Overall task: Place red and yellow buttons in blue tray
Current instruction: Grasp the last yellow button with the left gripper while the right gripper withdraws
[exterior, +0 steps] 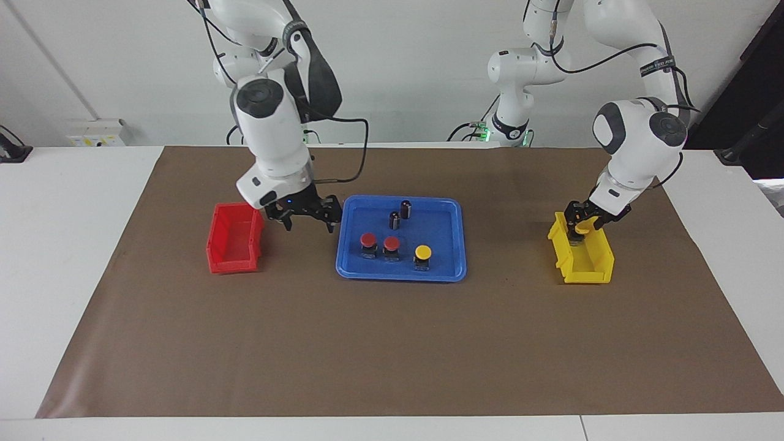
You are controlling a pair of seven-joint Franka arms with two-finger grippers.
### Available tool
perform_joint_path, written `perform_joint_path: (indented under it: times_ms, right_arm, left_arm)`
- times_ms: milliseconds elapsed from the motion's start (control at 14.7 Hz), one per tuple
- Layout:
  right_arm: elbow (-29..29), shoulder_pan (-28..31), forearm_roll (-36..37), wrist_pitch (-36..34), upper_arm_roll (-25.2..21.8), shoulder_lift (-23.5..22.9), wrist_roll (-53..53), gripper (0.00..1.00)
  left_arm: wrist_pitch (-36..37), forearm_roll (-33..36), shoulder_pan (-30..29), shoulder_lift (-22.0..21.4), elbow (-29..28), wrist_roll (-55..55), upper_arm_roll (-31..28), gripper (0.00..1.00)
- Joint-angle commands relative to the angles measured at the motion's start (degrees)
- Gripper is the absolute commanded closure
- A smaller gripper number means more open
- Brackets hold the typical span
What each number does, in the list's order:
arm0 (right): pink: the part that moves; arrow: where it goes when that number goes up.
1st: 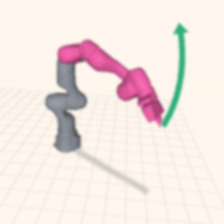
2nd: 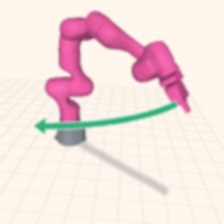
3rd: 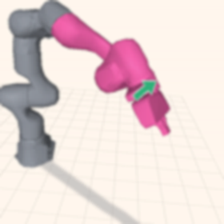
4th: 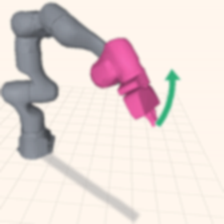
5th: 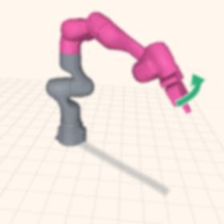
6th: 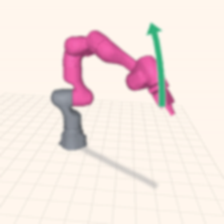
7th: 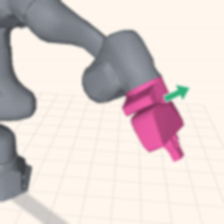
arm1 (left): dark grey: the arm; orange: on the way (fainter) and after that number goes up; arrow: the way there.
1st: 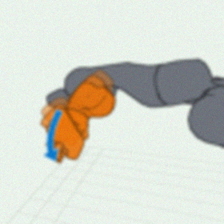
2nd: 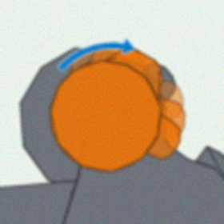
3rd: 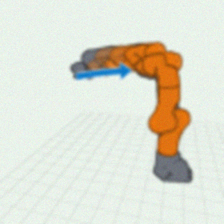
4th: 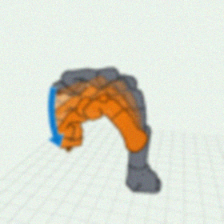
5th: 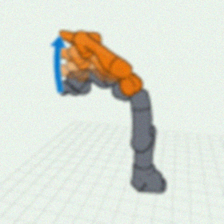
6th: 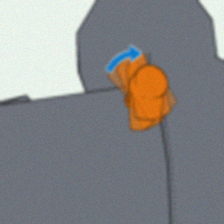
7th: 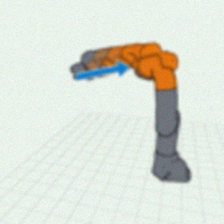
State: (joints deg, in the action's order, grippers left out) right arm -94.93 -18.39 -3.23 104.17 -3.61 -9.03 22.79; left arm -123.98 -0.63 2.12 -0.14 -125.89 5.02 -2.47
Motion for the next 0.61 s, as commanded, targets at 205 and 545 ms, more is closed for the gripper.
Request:
perform_joint_path:
  times_ms: [205, 545]
  right_arm:
    - [7.3, 8.5, 1.8, -14.1, 0.4, 5.2, -6.9, 0.0]
    - [5.9, 17.7, 4.7, -19.1, 0.3, 9.0, -21.6, 0.0]
  left_arm:
    - [-4.3, 0.2, -1.7, -1.9, -4.1, 1.0, 0.3, 0.3]
    - [-6.3, 0.2, -1.7, -1.4, -5.6, 0.9, 0.3, 0.6]
